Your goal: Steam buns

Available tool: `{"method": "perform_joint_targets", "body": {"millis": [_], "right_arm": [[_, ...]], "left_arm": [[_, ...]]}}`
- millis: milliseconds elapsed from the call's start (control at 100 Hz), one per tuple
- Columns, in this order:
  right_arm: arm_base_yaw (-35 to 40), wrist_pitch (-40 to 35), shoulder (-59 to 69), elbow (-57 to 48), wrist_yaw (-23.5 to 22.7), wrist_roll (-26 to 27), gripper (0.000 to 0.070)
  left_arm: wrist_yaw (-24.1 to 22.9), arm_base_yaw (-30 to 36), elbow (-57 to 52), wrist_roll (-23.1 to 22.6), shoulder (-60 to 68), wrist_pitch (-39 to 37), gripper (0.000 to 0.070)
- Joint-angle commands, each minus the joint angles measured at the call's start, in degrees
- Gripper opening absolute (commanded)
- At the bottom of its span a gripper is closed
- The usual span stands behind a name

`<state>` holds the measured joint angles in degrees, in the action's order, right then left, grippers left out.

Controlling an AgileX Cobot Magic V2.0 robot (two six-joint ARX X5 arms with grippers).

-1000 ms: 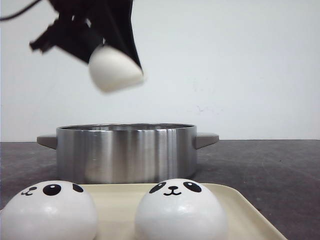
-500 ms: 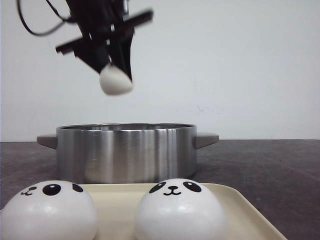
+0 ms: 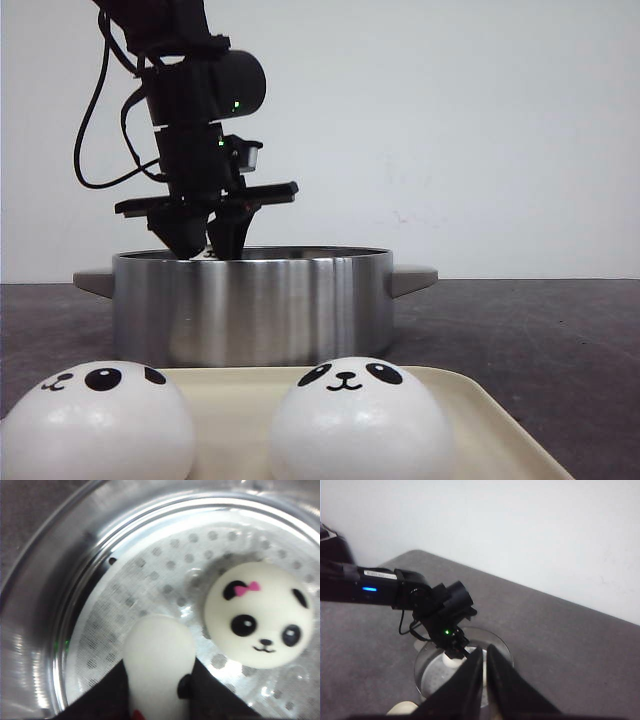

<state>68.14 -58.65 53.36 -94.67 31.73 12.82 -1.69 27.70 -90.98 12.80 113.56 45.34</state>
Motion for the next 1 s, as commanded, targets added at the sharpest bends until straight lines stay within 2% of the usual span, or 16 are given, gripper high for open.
{"method": "perform_joint_targets", "body": {"millis": [0,260,370,590,820,990], "right_arm": [[0.7,0.0,0.5,-0.9,0.3,1.6,0.0003],[0.7,-0.1,0.5,-0.9,1.2,1.8,0.0003],[0.7,-0.2,0.5,-0.9,1.2,2.3,0.0003],[0.7,-4.5,1.0,-0.5,1.3,5.4,0.0003],[0.6,-10.7,2.8,3.4,1.2,14.7,0.0003],[0.6,-10.0,4.9,11.4,-4.0,22.8,0.0003]], "left_arm": [[-0.3,0.4,-1.4,-0.7,1.4,-0.3,0.0228],[-0.3,0.4,-1.4,-0.7,1.4,0.2,0.0563],[-0.2,0.4,-1.6,-0.7,1.4,0.4,0.064],[-0.3,0.4,-4.0,-0.4,0.5,3.3,0.0641],[-0.3,1.2,-4.3,1.8,-9.4,1.3,0.0637],[-0.3,2.9,-4.3,2.0,-19.6,1.3,0.0637]]}}
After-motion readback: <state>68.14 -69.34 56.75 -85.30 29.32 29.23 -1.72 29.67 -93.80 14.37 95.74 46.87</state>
